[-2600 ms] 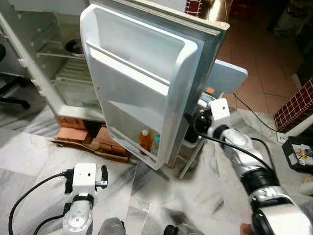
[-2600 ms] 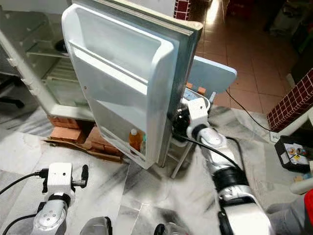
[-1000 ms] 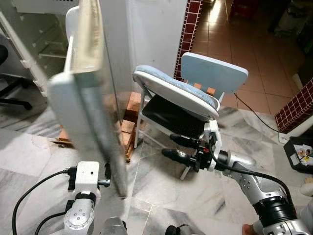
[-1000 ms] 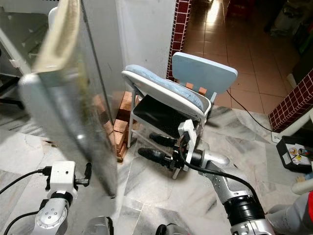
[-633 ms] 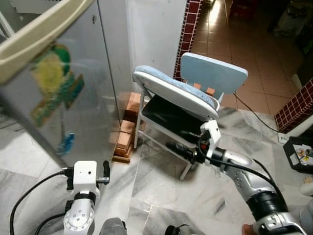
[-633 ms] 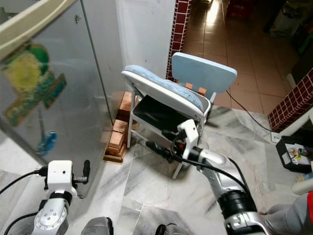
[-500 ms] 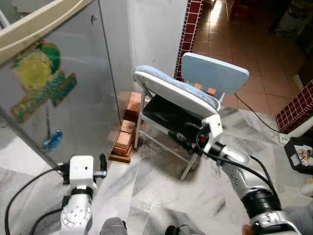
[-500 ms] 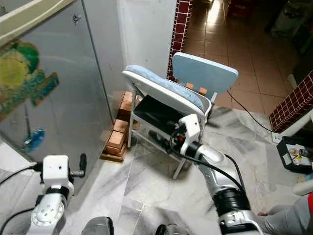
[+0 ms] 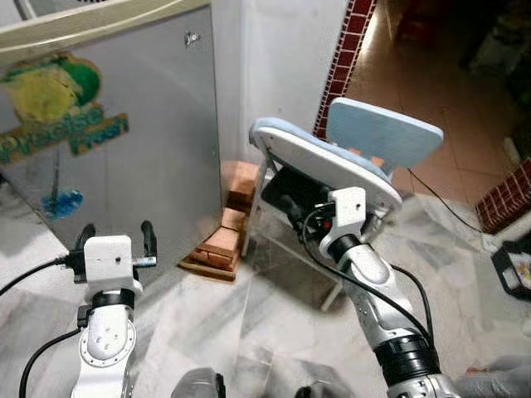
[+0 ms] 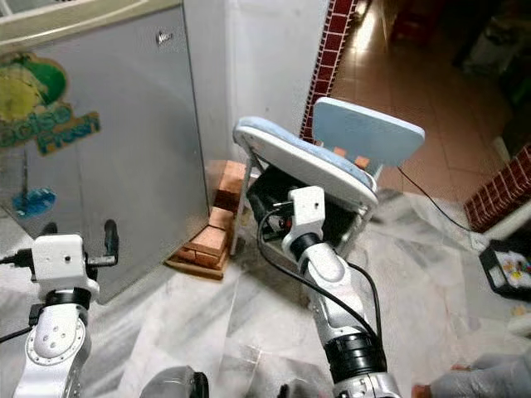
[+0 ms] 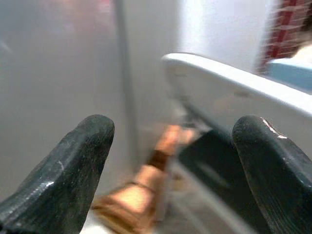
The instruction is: Restocking fridge
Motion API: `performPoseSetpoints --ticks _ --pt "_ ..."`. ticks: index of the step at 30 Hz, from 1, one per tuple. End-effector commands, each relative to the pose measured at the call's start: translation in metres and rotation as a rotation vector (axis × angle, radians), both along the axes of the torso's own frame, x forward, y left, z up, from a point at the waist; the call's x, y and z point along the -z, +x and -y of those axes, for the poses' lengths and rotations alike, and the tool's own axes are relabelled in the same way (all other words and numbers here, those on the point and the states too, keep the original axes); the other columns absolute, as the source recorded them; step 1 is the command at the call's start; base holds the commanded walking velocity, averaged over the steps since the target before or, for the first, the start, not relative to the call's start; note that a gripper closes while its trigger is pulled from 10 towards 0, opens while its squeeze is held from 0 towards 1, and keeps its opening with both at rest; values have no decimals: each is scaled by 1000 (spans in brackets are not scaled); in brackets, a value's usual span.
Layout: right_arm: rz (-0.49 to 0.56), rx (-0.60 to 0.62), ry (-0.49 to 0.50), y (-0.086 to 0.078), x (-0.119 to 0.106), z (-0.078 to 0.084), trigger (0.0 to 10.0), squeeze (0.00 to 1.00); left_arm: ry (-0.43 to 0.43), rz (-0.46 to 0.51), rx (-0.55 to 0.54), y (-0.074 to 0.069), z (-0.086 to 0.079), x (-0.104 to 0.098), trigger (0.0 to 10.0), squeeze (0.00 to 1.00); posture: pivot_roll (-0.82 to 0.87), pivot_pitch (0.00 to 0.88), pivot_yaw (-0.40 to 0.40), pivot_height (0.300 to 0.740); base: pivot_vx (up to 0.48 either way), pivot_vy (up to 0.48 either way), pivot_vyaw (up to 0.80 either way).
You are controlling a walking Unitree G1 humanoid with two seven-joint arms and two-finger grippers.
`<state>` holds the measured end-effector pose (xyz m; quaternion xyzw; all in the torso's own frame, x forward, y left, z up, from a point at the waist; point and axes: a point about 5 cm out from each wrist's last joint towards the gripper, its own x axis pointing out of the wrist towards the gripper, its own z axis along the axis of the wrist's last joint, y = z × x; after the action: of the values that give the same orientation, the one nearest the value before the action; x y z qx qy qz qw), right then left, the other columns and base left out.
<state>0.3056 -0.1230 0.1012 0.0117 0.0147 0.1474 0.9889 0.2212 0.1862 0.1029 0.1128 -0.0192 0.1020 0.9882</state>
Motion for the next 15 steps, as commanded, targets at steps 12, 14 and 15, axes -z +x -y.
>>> performPoseSetpoints --ticks 12,14,15 --pt "14 27 -31 7 -13 25 10000 0 -12 3 -28 -1 -7 0 10000 0 69 43 -48 740 0 468 0" --pt "1 64 -46 7 -12 34 10000 0 -32 -9 -39 -4 -7 3 10000 0 65 40 -38 740 0 480 0" --pt "-1 60 -50 7 -13 35 10000 0 -31 -14 -28 -5 -5 4 10000 0 65 40 -38 740 0 480 0"
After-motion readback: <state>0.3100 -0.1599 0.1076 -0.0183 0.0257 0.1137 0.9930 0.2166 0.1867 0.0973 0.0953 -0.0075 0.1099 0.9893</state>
